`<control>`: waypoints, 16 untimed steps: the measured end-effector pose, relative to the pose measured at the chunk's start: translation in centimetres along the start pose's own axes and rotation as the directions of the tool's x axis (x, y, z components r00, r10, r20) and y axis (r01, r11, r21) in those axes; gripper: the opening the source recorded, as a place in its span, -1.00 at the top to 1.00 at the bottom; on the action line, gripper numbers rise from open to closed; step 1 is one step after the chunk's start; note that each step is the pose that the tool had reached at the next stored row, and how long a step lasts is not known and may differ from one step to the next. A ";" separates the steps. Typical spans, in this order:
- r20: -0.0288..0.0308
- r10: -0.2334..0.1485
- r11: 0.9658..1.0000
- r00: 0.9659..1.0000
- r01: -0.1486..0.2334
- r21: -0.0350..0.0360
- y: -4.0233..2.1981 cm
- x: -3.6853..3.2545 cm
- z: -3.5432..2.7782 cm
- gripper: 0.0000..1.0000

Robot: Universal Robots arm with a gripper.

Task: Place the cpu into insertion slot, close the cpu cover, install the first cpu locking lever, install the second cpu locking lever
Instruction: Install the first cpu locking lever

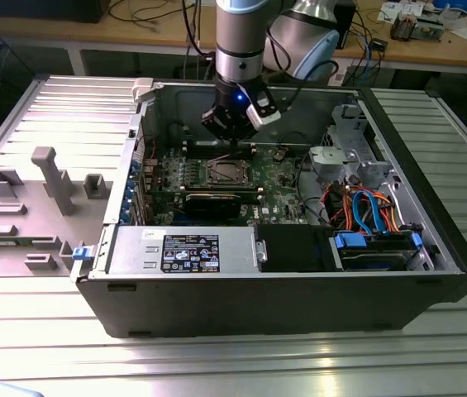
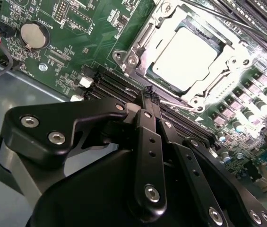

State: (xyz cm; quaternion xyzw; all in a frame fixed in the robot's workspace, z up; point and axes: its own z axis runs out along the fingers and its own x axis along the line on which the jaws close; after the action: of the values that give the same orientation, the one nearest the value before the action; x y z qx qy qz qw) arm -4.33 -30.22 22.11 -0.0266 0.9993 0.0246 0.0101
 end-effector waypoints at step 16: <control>0.001 0.015 1.000 1.000 -0.015 0.000 -0.12 -0.68 1.56 0.79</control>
State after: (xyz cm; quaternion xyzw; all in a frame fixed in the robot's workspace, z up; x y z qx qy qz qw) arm -3.62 -30.22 20.57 -0.0190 0.9995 0.0245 0.0102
